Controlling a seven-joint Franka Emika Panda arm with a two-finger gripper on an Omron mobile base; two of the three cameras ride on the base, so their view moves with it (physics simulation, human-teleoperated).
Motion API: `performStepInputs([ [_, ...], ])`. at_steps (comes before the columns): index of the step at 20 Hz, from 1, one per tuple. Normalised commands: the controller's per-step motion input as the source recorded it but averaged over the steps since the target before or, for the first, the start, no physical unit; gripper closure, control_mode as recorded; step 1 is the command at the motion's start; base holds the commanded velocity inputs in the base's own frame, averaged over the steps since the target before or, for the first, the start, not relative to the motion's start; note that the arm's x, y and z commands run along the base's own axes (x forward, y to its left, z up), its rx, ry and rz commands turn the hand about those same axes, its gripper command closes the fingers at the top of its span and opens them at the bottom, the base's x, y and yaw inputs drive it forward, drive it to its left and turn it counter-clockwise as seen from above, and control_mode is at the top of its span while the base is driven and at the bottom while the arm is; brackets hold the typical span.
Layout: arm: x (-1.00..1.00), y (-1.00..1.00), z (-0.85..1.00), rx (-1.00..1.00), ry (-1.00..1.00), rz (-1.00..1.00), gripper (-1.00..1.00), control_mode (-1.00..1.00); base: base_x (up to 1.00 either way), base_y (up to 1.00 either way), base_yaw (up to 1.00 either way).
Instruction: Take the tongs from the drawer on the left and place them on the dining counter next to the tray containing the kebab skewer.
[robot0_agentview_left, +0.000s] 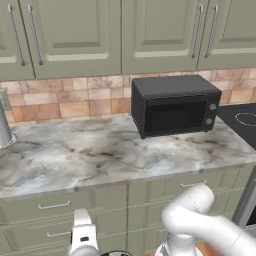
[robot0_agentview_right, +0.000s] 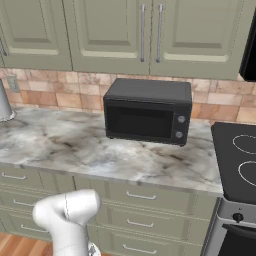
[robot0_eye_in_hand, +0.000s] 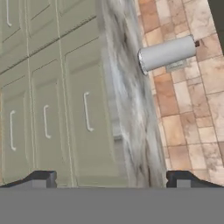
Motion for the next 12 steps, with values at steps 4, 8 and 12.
performStepInputs([
  [4,0.41,0.01,-0.19,-0.09,-0.16,0.13,-1.00,-1.00,0.00,0.00,0.00],
  [8,0.51,0.00,-0.22,-0.04,-0.11,0.06,-1.00,-1.00,0.00,0.00,0.00],
  [12,0.41,0.08,-0.31,-0.08,-0.16,0.02,-1.00,-1.00,0.00,0.00,0.00],
])
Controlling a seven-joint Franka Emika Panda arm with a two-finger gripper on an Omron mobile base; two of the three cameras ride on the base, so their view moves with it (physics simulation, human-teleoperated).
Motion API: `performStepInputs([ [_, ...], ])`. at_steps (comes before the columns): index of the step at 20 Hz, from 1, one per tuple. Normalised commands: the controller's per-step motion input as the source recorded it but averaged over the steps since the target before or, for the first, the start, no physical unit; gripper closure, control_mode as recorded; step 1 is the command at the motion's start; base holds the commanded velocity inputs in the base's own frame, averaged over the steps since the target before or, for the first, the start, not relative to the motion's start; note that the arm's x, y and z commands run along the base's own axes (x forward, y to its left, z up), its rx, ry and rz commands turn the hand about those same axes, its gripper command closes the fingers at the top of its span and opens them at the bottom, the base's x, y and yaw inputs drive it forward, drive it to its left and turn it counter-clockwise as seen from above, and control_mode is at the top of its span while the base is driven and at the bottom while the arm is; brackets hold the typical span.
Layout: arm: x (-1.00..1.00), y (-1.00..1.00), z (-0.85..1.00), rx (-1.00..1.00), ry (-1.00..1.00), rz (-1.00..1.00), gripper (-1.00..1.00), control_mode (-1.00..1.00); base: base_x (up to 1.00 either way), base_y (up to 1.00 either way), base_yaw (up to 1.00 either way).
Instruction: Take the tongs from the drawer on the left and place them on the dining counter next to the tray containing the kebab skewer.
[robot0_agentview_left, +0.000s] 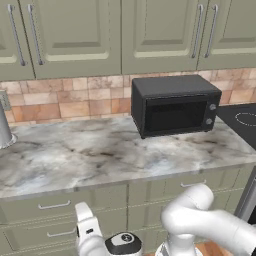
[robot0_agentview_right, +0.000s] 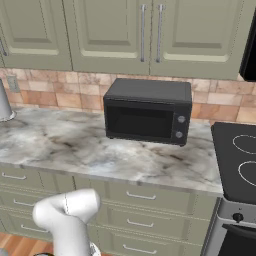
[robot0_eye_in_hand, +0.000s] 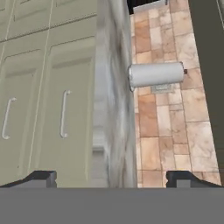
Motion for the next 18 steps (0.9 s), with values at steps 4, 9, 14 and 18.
performStepInputs([
  [4,0.02,0.29,-0.26,-0.12,-0.24,-0.04,-1.00,-1.00,0.00,0.00,0.00],
  [9,0.00,0.41,-0.19,-0.11,-0.19,-0.17,-1.00,-1.00,0.00,0.00,0.00],
  [14,0.11,0.40,-0.02,-0.01,-0.06,-0.24,-1.00,-1.00,0.00,0.00,0.00],
  [18,0.03,0.00,0.00,0.00,0.00,0.00,-1.00,-1.00,0.00,0.00,0.00],
])
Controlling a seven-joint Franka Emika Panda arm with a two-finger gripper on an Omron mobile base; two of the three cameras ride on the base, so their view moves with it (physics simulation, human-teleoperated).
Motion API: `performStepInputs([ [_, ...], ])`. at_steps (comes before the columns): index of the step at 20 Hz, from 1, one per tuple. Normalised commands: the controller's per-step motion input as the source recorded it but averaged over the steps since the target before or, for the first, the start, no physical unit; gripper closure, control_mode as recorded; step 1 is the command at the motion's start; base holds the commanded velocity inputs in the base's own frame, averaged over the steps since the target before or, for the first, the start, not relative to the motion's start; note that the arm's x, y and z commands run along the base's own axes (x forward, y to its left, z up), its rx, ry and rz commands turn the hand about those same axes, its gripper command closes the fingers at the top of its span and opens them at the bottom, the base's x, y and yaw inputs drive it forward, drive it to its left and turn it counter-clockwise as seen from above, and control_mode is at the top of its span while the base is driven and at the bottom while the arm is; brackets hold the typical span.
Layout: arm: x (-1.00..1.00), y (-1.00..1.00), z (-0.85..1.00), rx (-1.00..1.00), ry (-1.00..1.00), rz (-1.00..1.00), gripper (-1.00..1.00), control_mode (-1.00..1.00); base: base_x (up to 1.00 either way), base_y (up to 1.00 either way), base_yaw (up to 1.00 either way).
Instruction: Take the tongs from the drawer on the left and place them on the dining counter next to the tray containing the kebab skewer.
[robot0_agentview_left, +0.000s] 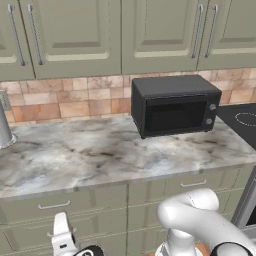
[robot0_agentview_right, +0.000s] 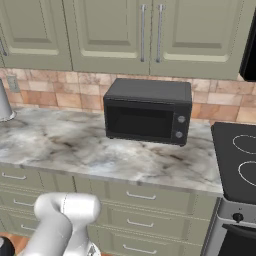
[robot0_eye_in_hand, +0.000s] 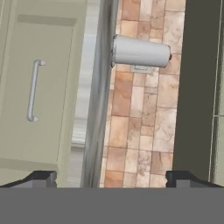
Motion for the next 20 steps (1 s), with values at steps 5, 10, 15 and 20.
performStepInputs([
  [5,0.15,0.00,-0.06,0.00,0.00,0.00,-1.00,-1.00,0.00,0.00,0.00],
  [10,0.13,0.00,-0.17,0.00,-0.02,0.00,-1.00,-1.00,0.00,0.00,0.00],
  [15,0.26,-0.11,-0.19,0.00,-0.01,0.00,-1.00,-1.00,0.00,0.00,0.00],
  [20,0.46,-0.12,-0.13,0.00,-0.01,0.00,-1.00,-1.00,0.00,0.00,0.00],
])
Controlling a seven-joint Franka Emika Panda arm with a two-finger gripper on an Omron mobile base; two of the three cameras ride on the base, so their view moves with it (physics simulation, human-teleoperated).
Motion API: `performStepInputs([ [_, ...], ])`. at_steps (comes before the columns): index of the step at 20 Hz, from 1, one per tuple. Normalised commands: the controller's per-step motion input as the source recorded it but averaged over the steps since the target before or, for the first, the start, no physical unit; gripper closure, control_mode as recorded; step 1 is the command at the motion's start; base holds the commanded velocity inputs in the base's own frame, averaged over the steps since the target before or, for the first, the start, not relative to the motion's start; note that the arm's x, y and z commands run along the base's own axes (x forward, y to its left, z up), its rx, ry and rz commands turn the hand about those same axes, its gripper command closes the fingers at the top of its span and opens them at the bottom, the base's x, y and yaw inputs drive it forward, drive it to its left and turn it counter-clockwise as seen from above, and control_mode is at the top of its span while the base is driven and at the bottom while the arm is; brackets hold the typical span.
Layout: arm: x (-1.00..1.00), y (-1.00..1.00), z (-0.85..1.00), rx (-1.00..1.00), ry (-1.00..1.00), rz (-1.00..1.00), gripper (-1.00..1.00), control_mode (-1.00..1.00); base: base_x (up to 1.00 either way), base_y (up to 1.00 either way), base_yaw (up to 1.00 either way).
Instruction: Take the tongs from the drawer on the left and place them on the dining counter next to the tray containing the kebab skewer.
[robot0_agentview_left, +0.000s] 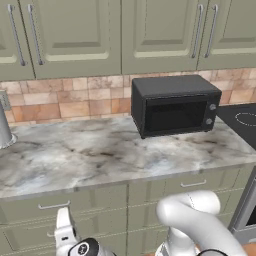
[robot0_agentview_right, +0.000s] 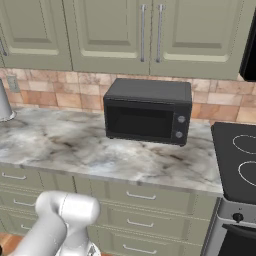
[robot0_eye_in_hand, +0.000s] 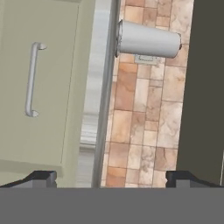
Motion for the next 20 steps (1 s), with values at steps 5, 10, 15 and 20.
performStepInputs([
  [5,0.42,0.00,-0.09,0.00,0.00,0.00,-1.00,-1.00,0.00,0.00,0.00],
  [10,0.26,0.01,-0.25,0.00,-0.02,0.00,-1.00,-1.00,0.00,0.00,0.00],
  [15,0.23,0.09,-0.28,0.00,-0.03,0.00,-1.00,-1.00,0.00,0.00,0.00],
  [20,0.16,0.19,-0.29,0.01,-0.02,0.00,-1.00,-1.00,0.00,0.00,0.00],
])
